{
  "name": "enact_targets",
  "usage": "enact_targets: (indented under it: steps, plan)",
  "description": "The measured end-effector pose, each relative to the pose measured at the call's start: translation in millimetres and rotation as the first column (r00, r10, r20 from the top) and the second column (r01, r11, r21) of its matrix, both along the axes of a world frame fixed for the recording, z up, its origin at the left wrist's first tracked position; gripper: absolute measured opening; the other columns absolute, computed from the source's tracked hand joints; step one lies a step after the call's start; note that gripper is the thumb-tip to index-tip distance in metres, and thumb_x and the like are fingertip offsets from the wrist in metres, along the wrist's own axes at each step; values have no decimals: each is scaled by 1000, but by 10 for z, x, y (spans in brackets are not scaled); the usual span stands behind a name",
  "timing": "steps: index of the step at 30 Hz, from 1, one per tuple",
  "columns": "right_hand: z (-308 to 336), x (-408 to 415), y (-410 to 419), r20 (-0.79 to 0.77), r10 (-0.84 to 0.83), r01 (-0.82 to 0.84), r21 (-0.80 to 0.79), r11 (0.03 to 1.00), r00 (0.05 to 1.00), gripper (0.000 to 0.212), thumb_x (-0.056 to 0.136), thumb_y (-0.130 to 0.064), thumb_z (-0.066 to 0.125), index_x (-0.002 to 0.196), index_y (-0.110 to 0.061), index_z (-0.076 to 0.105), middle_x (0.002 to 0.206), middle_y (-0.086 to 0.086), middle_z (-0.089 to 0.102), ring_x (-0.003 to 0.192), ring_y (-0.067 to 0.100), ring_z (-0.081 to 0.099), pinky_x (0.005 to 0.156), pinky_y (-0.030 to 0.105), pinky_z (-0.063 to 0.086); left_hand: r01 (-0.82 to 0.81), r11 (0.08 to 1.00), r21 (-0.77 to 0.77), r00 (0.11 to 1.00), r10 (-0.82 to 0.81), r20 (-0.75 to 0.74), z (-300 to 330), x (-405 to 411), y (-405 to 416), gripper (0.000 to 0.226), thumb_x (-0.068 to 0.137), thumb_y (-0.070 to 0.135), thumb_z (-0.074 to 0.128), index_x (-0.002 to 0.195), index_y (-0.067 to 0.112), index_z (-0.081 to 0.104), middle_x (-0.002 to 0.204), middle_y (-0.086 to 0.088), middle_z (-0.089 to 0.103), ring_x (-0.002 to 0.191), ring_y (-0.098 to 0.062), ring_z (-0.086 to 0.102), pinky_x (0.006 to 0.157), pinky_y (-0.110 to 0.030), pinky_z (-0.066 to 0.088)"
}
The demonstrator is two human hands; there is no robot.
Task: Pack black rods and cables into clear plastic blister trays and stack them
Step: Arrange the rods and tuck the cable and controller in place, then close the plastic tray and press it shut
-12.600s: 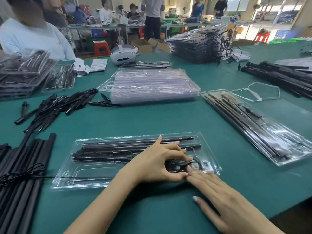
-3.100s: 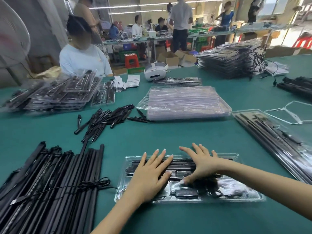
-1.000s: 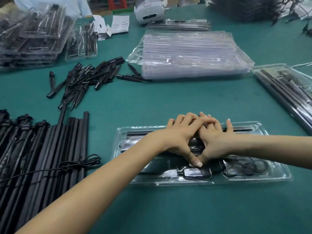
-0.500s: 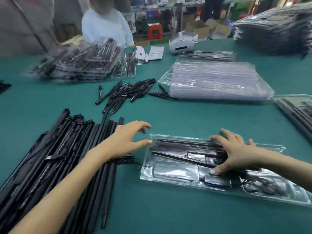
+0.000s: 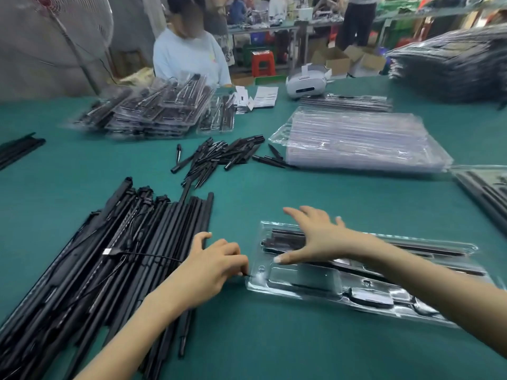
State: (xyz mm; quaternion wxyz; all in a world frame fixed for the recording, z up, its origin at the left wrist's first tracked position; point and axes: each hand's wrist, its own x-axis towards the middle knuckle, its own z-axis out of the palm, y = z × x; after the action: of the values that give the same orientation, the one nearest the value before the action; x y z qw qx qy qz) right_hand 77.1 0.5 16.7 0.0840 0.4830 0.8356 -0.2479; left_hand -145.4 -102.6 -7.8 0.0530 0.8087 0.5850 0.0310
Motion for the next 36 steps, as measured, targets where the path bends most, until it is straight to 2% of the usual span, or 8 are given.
enact_targets:
  steps: [6, 13, 15, 19, 21, 26, 29, 36]
  plan:
    - [-148, -423, 19, 45, 13, -10, -81, 997, 999, 121, 59, -73, 72, 150, -41, -2, 160, 9, -11, 146, 25, -16, 111, 66, -3, -42, 996, -82, 985, 55, 166, -67, -55, -40, 13, 98, 30, 49, 101, 38, 59, 100, 17, 49, 104, 7, 40, 109, -32, 3]
    - [-93, -548, 64, 143, 37, -24, -88, 996, 989, 128, 51, -68, 81, 149, -41, 3, 158, 7, 2, 146, 27, -3, 111, 61, 13, -41, 985, -170, 920, 103, 378, -33, -109, 70, 3, 92, 34, 59, 91, 35, 57, 96, 17, 55, 98, 7, 48, 106, -38, 26]
    - [-54, -650, 65, 212, 73, -62, -59, 996, 975, 127, 51, -64, 83, 149, -36, 8, 155, 9, 10, 144, 29, 8, 109, 58, 21, -54, 986, -160, 851, 129, 510, 20, -76, 142, 17, 88, 35, 65, 97, 29, 53, 99, 19, 56, 99, 4, 52, 102, -39, 36]
    - [145, -895, 146, 329, 234, -240, -23, 970, 915, 84, 54, -53, 87, 124, -33, 46, 128, 0, 50, 121, 27, 47, 100, 47, 43, -26, 983, -182, 888, 106, 447, 76, 45, 277, 52, 71, 50, 76, 103, 30, 40, 105, 24, 48, 104, 1, 48, 93, -27, 36]
    - [192, -969, 170, 363, 287, -308, 2, 951, 887, 70, 51, -53, 89, 107, -37, 51, 115, -7, 53, 113, 23, 52, 95, 44, 45, -44, 980, -196, 882, 131, 453, 73, 44, 322, 56, 65, 53, 78, 96, 29, 37, 98, 20, 49, 96, -1, 49, 85, -27, 40]
    - [144, -939, 232, 325, 404, -417, -34, 908, 855, 91, 56, -51, 87, 132, -31, 41, 132, 7, 39, 124, 29, 34, 103, 47, 39, -103, 964, -245, 840, 216, 497, -24, -28, 328, 57, 55, 65, 73, 78, 30, 35, 82, 9, 56, 81, -18, 53, 73, -37, 45]
    - [139, -868, 276, 259, 402, -401, -58, 914, 878, 100, 56, -54, 86, 139, -36, 35, 137, 4, 33, 124, 28, 30, 105, 48, 37, -93, 951, -295, 819, 242, 520, -83, -30, 335, 60, 50, 71, 70, 77, 28, 38, 77, 10, 55, 78, -18, 54, 69, -37, 46]
    - [49, -828, 224, 261, 388, -378, -90, 921, 884, 121, 56, -56, 86, 149, -42, 10, 149, 3, 12, 133, 29, 14, 110, 51, 31, -88, 953, -291, 842, 227, 489, -142, -37, 408, 52, 59, 54, 80, 75, 28, 38, 72, 12, 53, 69, -14, 48, 67, -34, 41]
